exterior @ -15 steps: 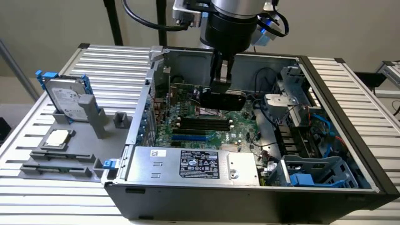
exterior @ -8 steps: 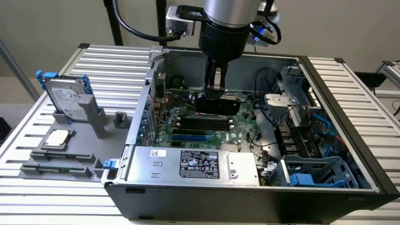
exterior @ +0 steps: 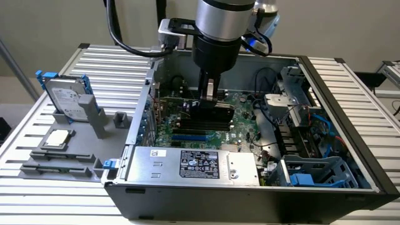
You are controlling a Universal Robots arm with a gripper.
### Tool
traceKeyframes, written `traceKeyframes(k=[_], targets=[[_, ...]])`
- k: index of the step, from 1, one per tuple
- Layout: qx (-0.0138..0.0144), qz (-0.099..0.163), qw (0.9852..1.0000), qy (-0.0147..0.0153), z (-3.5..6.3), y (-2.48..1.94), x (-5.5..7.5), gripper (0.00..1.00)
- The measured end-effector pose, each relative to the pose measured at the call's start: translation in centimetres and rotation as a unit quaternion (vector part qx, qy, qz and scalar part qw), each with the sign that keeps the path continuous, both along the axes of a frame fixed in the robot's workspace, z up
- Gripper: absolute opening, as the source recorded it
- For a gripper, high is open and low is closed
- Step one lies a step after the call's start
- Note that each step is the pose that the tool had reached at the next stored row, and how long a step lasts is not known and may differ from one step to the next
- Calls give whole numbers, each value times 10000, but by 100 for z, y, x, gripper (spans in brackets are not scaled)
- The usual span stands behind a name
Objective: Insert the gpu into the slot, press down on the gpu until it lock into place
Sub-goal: 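Insert the gpu into the slot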
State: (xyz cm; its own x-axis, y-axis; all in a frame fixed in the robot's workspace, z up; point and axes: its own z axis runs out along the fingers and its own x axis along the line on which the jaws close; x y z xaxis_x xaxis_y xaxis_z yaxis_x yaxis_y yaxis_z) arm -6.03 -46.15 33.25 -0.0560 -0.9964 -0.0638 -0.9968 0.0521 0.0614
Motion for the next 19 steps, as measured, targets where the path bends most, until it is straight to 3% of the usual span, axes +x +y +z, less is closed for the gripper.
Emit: traceKeyframes(k=[5, 19], targets=[[5, 1, 10000, 0, -91, -27, -20, 27], [8, 1, 10000, 0, -346, -28, -57, 27]])
